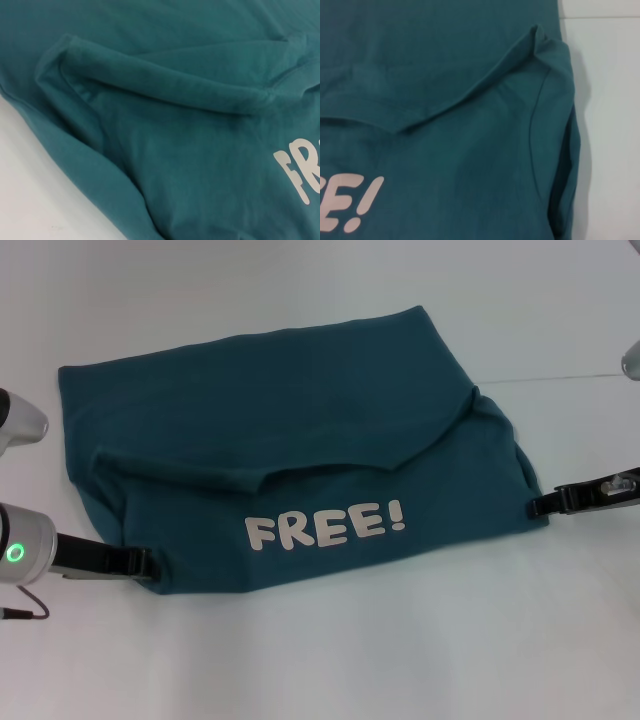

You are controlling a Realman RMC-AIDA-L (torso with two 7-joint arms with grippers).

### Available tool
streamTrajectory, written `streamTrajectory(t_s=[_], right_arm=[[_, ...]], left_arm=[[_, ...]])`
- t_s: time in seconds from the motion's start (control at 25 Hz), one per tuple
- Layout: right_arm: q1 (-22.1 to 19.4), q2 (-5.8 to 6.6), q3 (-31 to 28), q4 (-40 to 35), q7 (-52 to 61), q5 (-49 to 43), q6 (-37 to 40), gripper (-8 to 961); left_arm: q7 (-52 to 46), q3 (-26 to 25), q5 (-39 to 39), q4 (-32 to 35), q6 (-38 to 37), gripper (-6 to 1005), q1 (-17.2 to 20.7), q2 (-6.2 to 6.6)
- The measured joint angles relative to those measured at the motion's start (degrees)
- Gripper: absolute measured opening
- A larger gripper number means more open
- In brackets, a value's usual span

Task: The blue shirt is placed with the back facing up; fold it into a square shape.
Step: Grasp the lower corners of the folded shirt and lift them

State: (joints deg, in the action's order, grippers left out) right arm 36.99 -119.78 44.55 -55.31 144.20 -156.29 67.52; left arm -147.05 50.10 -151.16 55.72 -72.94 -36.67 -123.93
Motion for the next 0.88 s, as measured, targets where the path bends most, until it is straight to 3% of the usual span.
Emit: streamTrajectory(t_s=[0.08, 0.32, 0.88], right_arm=[[0.0, -0.02, 0.1, 0.18, -0.01, 0.49, -0.48, 676], [0.05, 0.02, 0.52, 1.47, -0.02, 0.99, -1.55, 613], [0.09, 0.16, 3.04, 3.85, 1.02, 0.56, -4.63, 590]], left_arm=[[0.01, 0.0, 0.0, 0.0, -0.01, 33, -0.03, 0.0], [0.01, 0.0, -0.01, 0.0, -0.25, 32, -0.1, 0.0], [0.01, 0.06, -0.13, -0.07, -0.28, 32, -0.19, 0.05]])
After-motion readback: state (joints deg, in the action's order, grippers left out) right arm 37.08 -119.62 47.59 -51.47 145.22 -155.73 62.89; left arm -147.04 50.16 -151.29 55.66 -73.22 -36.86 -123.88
